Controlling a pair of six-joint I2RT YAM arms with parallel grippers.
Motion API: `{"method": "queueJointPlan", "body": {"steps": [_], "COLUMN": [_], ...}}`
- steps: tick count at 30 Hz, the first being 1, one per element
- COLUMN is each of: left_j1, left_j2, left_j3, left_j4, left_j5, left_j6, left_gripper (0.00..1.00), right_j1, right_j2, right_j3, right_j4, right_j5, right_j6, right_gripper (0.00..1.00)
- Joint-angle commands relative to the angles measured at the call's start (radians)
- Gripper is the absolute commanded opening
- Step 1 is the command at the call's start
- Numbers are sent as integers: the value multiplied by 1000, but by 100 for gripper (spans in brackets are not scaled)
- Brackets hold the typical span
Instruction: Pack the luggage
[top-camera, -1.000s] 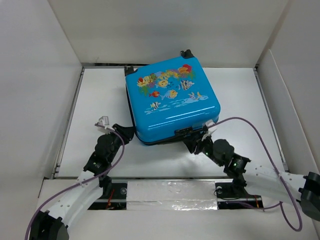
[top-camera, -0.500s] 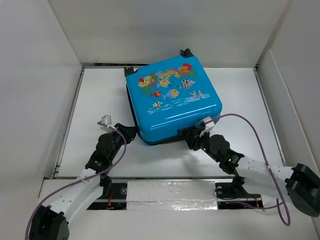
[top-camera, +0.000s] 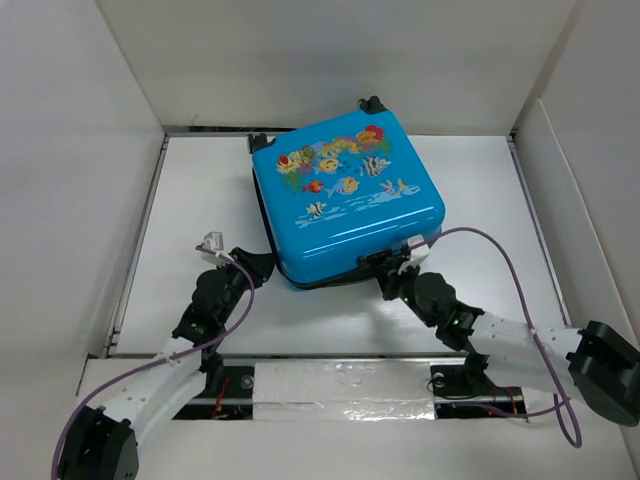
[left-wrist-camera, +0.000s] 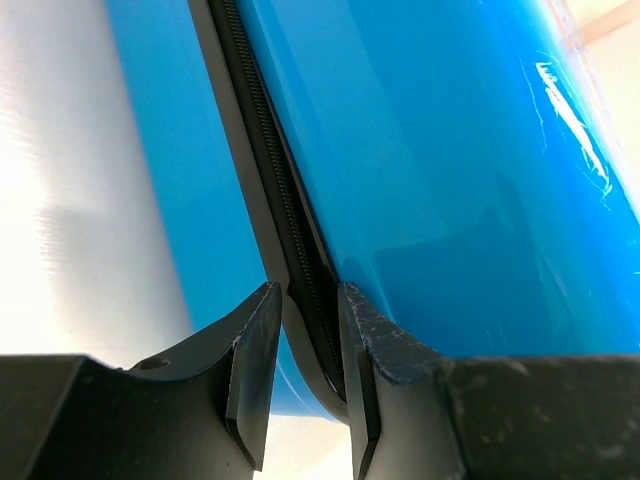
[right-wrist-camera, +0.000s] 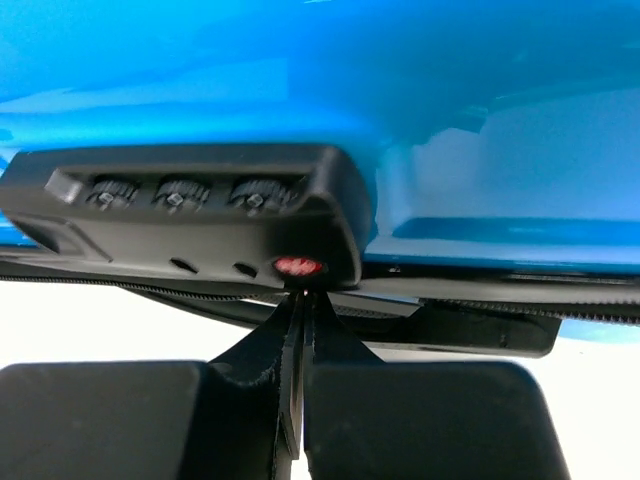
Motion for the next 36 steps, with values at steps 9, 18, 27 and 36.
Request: {"method": "queueJointPlan", "body": {"steps": [9,18,27,36], "left_j1": [-39,-150,-182,-182], "left_j2": [166,312,309,325], "left_j3": [-36,35,63,47], "left_j4": [242,360,314,368], "left_j5": [150,95,78,85], "left_j6": [-24,-29,3,-9], "left_gripper": [27,26,27,27], "right_j1": [307,495,504,522], "right_j2": [-20,265,528,667], "right_j3": [168,412,760,924], "right_j4": [-104,-229,-232,-160], "right_j5": [53,19,-177,-48], "right_j6": [32,49,-16,12], "right_gripper": [0,0,0,0]}}
